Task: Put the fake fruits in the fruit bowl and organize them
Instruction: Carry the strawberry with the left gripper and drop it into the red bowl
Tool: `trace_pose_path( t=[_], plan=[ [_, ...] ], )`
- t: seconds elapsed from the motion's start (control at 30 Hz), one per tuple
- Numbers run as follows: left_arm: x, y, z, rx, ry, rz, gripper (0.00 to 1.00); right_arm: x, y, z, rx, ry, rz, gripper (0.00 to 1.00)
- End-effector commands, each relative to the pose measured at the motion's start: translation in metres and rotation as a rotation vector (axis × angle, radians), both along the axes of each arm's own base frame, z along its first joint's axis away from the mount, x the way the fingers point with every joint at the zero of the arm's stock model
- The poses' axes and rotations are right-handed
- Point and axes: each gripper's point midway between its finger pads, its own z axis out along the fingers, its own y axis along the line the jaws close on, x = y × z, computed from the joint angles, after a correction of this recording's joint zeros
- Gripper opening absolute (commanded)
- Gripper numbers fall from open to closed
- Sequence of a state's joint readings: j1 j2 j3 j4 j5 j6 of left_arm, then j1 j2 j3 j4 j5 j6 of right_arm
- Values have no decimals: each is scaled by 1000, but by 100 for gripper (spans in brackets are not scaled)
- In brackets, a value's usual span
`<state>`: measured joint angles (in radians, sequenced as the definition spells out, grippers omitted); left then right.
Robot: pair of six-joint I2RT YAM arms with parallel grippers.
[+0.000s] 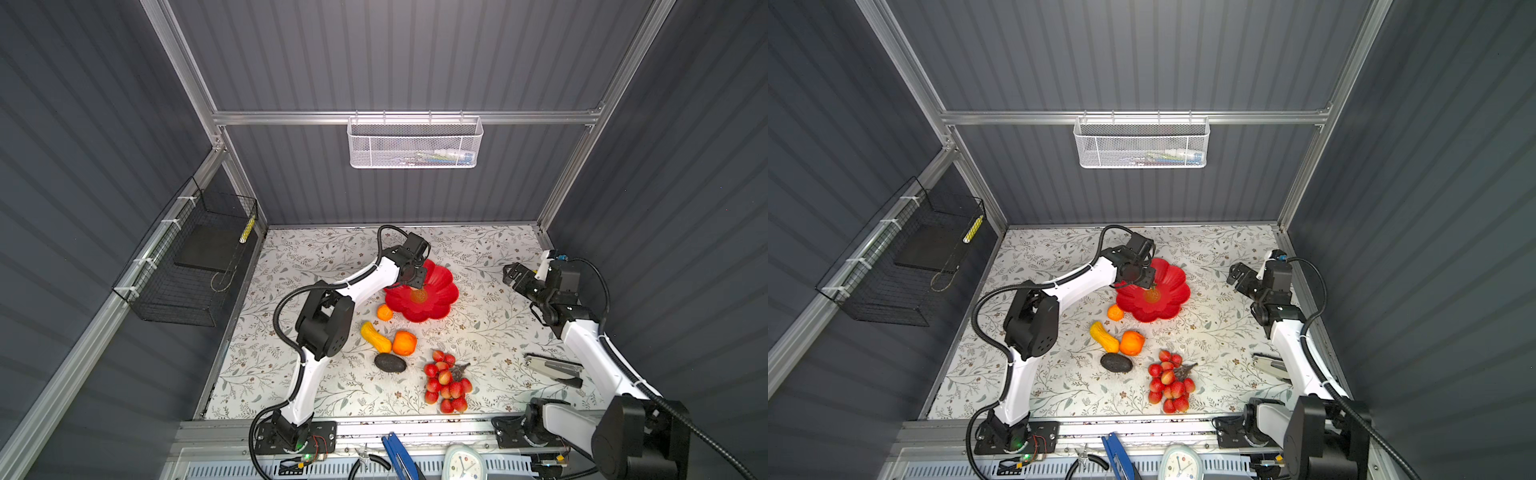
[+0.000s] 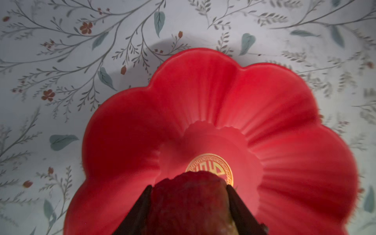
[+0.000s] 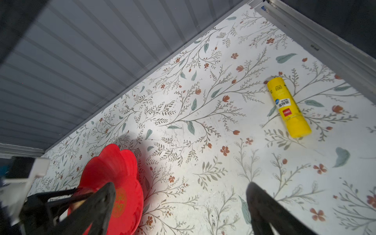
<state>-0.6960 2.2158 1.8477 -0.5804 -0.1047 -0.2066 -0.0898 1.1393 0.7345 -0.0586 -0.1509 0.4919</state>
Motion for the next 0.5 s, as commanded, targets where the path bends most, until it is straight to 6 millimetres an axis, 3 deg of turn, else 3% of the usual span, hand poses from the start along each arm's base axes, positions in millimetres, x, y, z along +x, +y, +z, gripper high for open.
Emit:
trace_pose_path(
  t=[0.0, 0.03, 0.13, 0.27, 0.37, 0.47],
  plan=[
    [7, -16, 2, -4, -23, -47, 47, -12, 2, -16, -19, 64, 13, 99],
    [8, -16, -4, 0, -14, -43, 48, -14, 2, -8, -23, 40, 16, 99],
    [8, -14, -23, 21, 11, -19, 53, -16, 3, -9, -24, 47, 21, 99],
    [7, -13, -29, 16, 30, -4, 70, -15, 5, -8, -20, 56, 34, 99],
    [9, -15, -16, -10, 8, 7, 80, -15, 6, -4, -18, 62, 37, 99],
    [14, -18, 15, -59, -53, 14, 85, -17, 16, 2, -22, 62, 60, 99]
  ],
)
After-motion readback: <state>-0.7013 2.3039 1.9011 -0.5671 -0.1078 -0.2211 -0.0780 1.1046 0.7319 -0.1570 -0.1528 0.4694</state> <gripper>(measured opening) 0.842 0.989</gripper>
